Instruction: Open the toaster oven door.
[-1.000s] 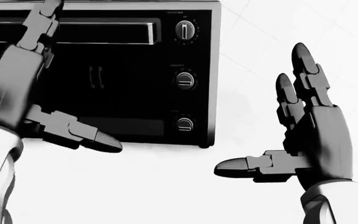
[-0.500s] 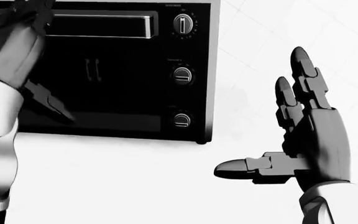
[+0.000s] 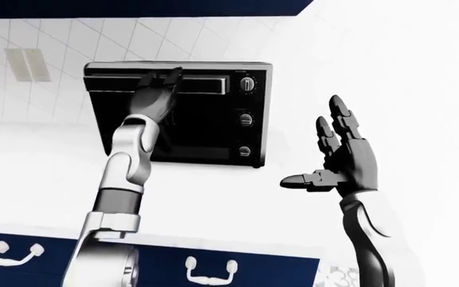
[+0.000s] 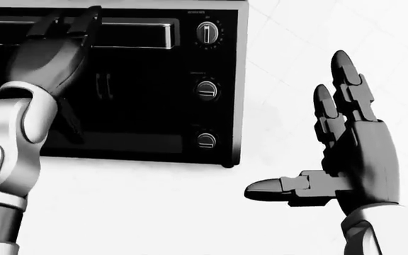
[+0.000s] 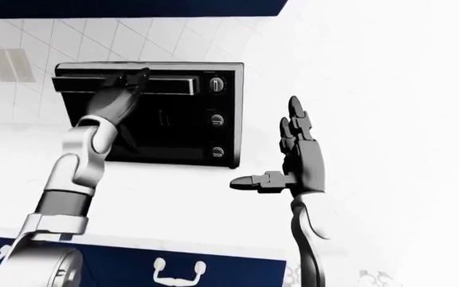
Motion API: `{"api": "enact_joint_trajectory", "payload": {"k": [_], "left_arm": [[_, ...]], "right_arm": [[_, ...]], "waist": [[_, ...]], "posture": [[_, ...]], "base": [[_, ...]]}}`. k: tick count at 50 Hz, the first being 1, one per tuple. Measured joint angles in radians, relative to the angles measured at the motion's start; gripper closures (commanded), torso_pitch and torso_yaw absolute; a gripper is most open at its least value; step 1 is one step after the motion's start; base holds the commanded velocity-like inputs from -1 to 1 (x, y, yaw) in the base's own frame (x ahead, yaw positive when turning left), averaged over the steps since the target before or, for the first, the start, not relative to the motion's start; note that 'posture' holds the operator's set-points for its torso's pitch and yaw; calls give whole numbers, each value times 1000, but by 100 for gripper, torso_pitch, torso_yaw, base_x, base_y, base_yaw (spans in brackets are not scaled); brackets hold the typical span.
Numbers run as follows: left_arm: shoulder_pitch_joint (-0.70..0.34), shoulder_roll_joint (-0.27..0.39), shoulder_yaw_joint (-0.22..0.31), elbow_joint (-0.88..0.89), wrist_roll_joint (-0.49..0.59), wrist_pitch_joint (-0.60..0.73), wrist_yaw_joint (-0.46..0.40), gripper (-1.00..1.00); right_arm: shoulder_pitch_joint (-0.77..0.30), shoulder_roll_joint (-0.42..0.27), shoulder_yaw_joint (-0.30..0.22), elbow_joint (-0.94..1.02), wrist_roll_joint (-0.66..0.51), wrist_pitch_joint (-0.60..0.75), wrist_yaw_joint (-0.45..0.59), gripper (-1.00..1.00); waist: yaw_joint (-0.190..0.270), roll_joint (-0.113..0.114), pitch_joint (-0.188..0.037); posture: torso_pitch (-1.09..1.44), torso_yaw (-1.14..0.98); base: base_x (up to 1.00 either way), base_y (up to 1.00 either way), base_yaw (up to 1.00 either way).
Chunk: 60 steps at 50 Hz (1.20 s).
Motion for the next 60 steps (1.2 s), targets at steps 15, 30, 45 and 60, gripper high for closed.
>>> {"api": "enact_joint_trajectory", "payload": {"k": [15,30,45,60], "left_arm": [[-117,18,-34,278,61,-70,118,-100],[-139,26,-27,335,71,-99,152,-100],[-215,40,-24,398,65,-99,190,-32],[-255,52,-21,411,49,-97,250,29]], "right_arm": [[9,6,9,0,-2,-9,-1,-100],[14,9,12,15,-6,-20,-2,-100],[15,8,11,19,-6,-23,-1,-100],[15,6,5,22,-2,-24,-1,-100]], "waist": [[2,-1,-6],[4,1,-1],[4,7,-9],[2,14,-27]], "posture": [[-60,0],[-60,0],[-60,0],[-60,0]], "base": [[0,0,0],[0,0,0],[0,0,0],[0,0,0]]}}
